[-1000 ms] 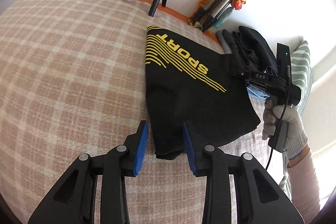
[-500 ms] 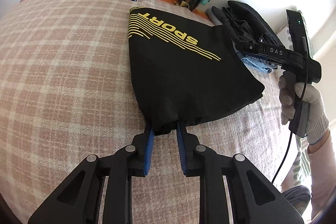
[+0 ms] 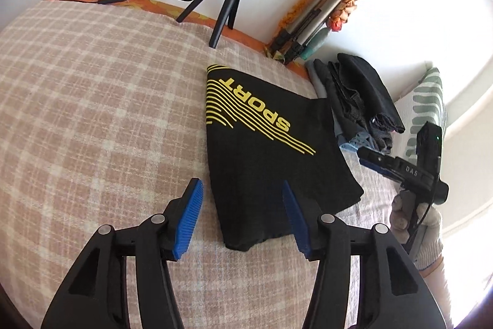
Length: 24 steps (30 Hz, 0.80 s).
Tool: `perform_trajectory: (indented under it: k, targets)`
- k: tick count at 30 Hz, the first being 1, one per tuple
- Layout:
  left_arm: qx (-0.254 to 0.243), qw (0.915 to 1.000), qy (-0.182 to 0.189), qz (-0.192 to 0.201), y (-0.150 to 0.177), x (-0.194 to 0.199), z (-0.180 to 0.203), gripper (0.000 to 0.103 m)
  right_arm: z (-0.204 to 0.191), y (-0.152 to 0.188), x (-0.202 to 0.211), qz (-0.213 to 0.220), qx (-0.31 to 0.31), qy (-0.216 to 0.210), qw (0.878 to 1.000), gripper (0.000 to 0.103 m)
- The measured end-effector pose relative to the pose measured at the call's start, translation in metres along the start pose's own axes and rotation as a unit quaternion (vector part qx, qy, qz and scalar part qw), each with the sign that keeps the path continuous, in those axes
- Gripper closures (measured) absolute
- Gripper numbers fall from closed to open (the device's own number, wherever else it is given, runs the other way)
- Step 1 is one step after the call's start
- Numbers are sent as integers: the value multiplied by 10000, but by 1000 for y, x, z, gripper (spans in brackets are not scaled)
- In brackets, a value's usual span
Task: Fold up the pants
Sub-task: 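Grasp the folded pants bundle with the left gripper while the right gripper grasps its edge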
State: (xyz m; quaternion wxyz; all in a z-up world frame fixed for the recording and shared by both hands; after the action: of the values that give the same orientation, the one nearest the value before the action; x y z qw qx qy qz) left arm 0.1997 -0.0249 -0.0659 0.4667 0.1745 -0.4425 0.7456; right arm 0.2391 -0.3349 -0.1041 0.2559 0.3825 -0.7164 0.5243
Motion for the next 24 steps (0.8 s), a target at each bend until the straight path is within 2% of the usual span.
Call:
perform_trajectory:
  k: [5,12,24]
  targets:
    - [531,9979,286,-253,-24,-34,-27,48,9,2,-9,3,-174,-318,9993,23]
    - [945,9937,414,-435,-34,-64,-54,48,13,-4,-35,-207,-189,-373,9989,23]
    - [826,9938,574,-476,-49,-91,-41,48,18,-13,-56,-309,-409,-711,9962,23]
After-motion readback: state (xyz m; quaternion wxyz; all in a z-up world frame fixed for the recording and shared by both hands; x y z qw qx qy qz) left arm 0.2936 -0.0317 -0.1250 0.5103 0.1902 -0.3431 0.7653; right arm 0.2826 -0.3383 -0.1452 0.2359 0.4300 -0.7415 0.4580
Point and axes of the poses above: each gripper's, at about its wrist camera, not at the fingertips, and x roughly against the way its jaws point, z to its right, y to its underside, the point moved 2 cm from there along -x, roughly the way its jaws point, and after that the axes turned 3 degrees about y, right-handed, at the moved point
